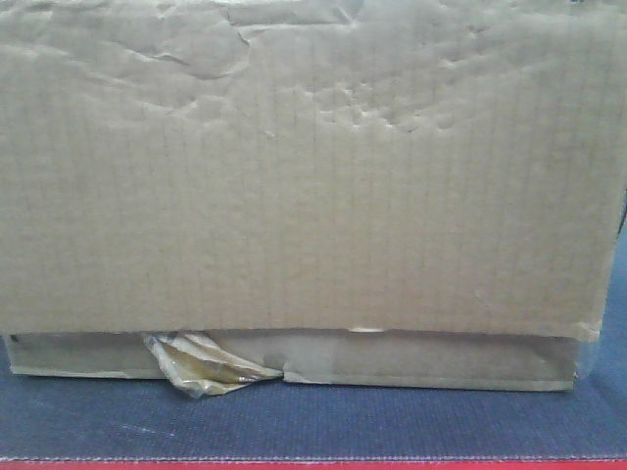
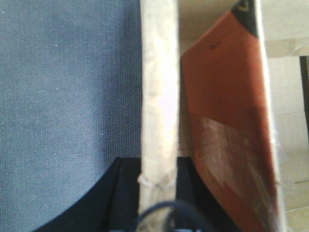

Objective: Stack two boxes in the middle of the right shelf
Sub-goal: 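Lift the two stacked boxes off the table with both grippers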

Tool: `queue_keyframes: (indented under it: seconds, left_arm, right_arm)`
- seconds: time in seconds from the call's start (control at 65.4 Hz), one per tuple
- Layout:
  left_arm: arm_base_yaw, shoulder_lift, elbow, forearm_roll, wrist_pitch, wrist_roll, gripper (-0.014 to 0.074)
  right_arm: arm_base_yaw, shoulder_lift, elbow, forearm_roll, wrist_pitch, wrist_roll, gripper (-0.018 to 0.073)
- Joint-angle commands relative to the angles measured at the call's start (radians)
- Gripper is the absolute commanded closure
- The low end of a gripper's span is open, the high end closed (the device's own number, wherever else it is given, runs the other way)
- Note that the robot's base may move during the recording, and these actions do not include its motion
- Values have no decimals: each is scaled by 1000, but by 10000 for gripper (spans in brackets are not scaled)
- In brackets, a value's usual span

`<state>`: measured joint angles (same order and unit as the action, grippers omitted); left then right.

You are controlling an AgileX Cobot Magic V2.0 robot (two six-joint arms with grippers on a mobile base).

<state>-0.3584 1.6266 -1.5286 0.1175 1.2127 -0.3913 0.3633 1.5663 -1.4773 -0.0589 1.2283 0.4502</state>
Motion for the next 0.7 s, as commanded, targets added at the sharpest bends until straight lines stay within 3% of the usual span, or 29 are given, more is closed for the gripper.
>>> queue_keyframes:
  seconds: [0.0, 0.214, 0.49, 0.689]
  left_arm:
    - [4, -37, -6, 51, -29, -11, 708]
    - [4, -94, -63, 88, -89, -14, 708]
    - [4, -115, -175, 148, -204, -31, 708]
    - [4, -115, -206, 229, -326, -31, 708]
  right_arm:
    - [-1, -5, 2, -24, -11, 5, 709]
    - [-1, -41, -10, -53, -146, 7, 709]
    - [-1, -46, -122, -319, -245, 96, 709]
    - [-1, -45, -232, -354, -352, 99, 709]
